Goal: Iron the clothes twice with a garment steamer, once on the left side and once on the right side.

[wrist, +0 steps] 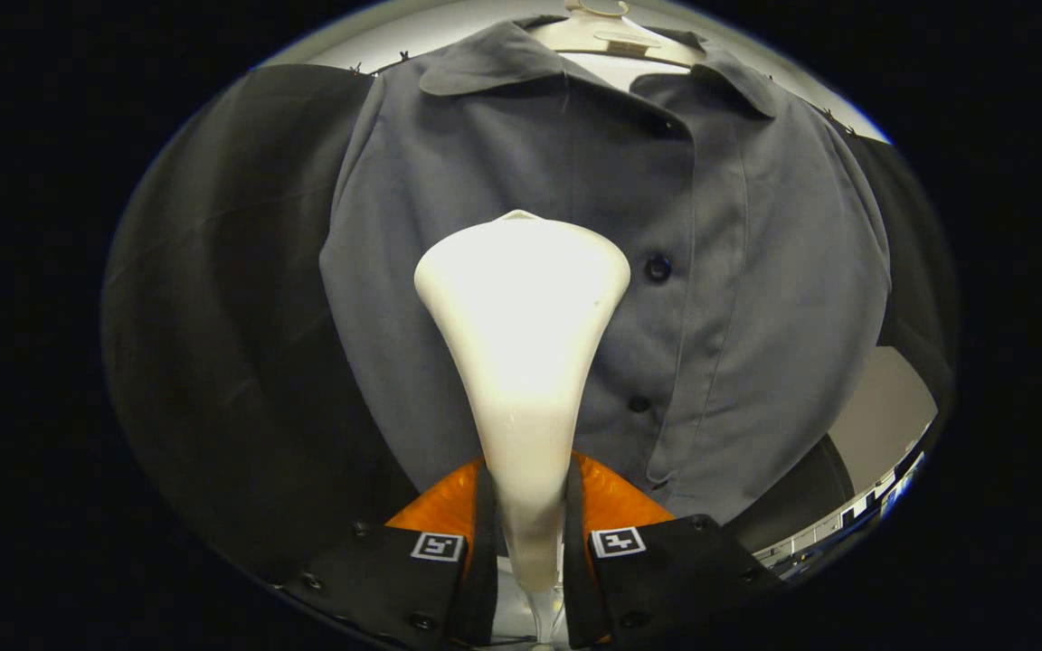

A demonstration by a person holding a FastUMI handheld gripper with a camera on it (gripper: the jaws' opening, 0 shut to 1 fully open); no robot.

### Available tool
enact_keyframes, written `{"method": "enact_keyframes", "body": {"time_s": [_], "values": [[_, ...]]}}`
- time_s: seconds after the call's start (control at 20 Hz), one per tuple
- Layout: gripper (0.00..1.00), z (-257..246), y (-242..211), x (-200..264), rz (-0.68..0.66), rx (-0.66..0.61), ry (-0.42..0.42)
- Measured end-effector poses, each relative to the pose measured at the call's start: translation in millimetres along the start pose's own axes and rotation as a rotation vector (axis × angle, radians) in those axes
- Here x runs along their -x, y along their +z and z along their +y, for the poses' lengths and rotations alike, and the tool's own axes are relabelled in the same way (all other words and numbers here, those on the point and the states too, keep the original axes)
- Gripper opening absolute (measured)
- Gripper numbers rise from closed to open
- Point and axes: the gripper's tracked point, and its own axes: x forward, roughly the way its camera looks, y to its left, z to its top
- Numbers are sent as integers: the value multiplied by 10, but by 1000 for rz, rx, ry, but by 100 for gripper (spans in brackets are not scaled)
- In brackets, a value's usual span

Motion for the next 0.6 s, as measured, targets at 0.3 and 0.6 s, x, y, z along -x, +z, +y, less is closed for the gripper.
{"method": "enact_keyframes", "body": {"time_s": [0.3,0.6], "values": [[38,31,-312,-159,61,-2,-8],[38,10,-754,-264,117,5,-4]]}}
